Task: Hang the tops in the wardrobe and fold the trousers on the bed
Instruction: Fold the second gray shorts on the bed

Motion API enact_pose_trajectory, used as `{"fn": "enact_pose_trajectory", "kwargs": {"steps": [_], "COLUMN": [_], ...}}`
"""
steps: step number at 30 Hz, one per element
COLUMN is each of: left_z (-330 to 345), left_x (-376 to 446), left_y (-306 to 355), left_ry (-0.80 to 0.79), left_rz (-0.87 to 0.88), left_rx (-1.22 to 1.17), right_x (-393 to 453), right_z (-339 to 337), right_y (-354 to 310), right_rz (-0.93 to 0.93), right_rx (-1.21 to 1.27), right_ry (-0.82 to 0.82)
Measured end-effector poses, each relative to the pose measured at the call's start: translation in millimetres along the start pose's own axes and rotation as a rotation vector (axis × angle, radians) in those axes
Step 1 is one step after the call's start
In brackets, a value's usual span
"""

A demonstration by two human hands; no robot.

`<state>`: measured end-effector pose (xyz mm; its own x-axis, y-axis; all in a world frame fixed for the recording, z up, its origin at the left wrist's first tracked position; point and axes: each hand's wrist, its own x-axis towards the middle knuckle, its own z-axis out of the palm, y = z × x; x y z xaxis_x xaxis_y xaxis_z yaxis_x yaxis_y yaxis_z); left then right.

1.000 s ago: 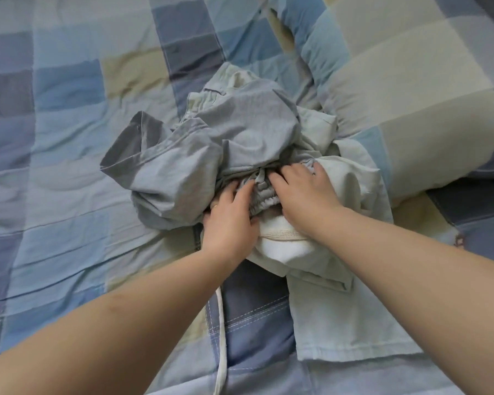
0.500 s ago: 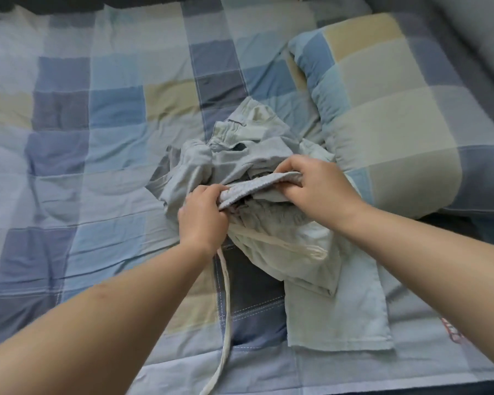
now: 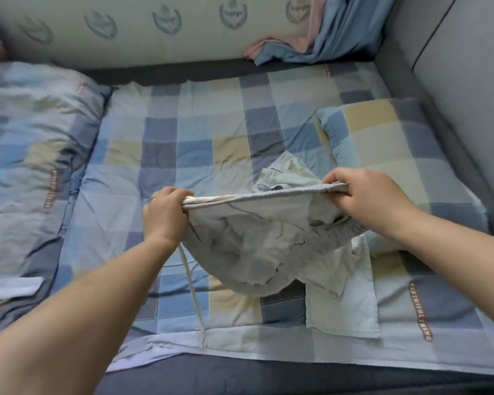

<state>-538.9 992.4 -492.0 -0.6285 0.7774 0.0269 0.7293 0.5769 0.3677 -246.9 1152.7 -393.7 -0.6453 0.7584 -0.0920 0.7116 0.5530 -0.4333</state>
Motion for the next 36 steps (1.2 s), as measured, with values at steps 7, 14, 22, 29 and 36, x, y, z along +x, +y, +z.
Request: {"fn": "enact_pose_trajectory", "kwargs": {"steps": [7,14,22,29,36], "left_z": [-85.0,-163.2,-246.3,-333.6,-365.7], "left_x": [-37.2,-74.3,-97.5,-98.6,-89.9], "left_y": [-74.4,-152.7,-221.2,-305.1,-362.5], "left_ry": [-0.121,-0.078,-0.017,-0.142,-0.135], "left_rz": [-0.164,-0.805,-0.821,-0.507,0.066], "left_rx": [0.105,-0.556,-1.107,-0.809,0.314], "right_x": [-13.6,-24.5,-47.5,-72.0,-78.8], "right_z": [-40.9,-41.8,-16.9,5.5,21.7], "right_y": [-55.8,-126.0,-215.2,-287.2,-303.8], "right_rz": [0.071,0.197,0.448,0.600,0.449], "right_rx": [0.016,-0.009,0.419,0.761,-0.273], "right_ry": [-0.009,-0.057,-0.204,-0.142,-0.035]}}
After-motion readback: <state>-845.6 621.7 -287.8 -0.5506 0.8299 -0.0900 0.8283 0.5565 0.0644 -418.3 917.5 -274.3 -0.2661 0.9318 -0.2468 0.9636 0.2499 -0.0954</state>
